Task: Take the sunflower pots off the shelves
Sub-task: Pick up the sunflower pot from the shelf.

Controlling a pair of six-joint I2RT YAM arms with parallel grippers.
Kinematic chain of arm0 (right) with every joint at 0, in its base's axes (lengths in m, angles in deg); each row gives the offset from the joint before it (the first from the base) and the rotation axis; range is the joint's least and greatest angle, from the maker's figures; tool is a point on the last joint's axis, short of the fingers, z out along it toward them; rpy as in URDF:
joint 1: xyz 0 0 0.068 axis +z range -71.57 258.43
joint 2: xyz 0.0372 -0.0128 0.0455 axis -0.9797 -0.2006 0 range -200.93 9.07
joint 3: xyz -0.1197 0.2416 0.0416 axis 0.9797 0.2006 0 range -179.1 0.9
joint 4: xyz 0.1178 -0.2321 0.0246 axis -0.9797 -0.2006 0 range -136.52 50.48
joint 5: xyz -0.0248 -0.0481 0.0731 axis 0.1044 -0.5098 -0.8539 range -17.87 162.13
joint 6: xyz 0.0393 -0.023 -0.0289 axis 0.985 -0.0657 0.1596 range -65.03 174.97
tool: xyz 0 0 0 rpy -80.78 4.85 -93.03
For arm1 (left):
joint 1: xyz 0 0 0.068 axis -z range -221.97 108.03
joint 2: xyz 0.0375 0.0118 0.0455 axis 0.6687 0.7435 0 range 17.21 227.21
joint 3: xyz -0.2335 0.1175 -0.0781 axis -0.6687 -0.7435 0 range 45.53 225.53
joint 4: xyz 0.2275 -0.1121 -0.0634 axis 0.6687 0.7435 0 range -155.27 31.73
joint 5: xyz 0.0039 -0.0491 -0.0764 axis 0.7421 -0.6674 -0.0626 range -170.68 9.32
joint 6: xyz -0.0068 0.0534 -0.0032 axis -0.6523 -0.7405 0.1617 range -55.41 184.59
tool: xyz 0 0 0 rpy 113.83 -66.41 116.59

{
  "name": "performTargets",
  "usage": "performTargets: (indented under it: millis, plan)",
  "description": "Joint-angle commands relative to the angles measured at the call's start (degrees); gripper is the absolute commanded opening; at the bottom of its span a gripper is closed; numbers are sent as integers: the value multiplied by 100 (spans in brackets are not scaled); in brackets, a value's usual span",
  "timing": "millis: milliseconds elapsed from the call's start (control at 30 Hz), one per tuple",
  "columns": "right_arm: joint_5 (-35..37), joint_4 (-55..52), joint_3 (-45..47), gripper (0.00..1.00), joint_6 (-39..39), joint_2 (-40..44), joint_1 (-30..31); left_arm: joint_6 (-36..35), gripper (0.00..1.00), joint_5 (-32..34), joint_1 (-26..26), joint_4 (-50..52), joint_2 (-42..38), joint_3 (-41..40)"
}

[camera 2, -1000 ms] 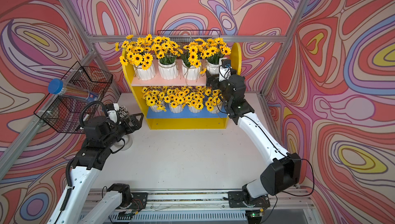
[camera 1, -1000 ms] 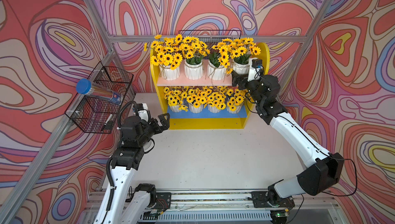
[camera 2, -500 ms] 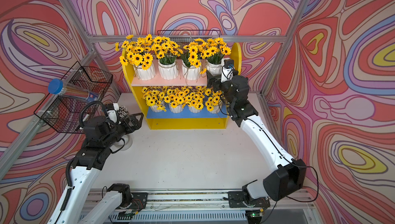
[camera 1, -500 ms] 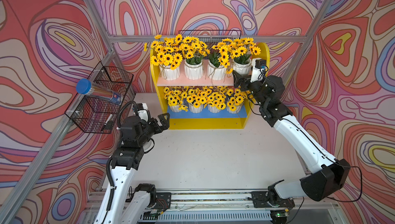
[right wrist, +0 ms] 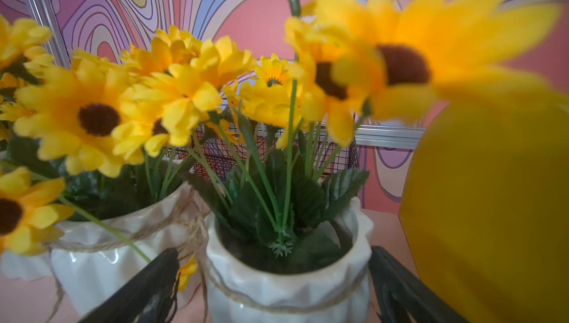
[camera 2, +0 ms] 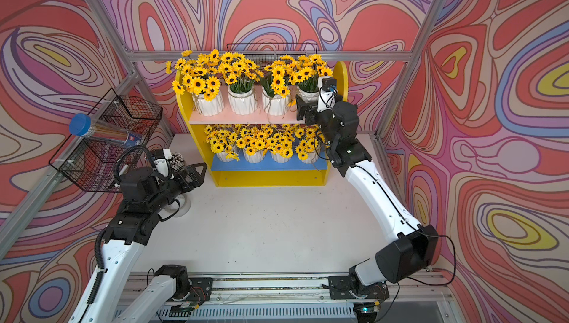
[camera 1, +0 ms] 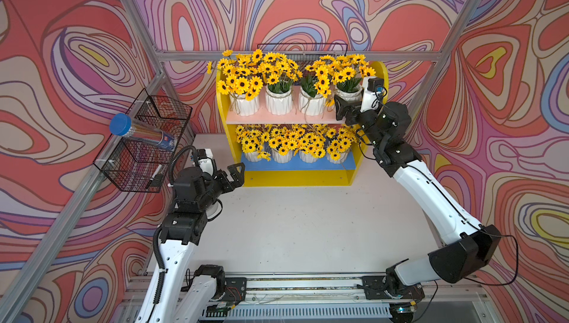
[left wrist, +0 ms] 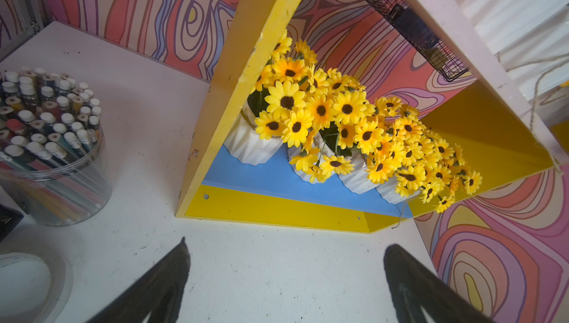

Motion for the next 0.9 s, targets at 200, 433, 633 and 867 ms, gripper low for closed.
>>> performTargets:
  millis: [200,433,633,867]
  plan:
    - [81,118,-172,98,-17,-169,-27,35,100,-108,-72,-188,-78,-86]
    - [0,190,-332,98,-76,-361,-24,55,100,-164,-80,-218,-88,-116]
    - [-18,306,-339,98,-97,-410,-28,51,100,-174,-89,-236,-74,-112]
    - [5,353,-433,98,-169,-552,-29,84,100,-253,-116,-266,-48,-119]
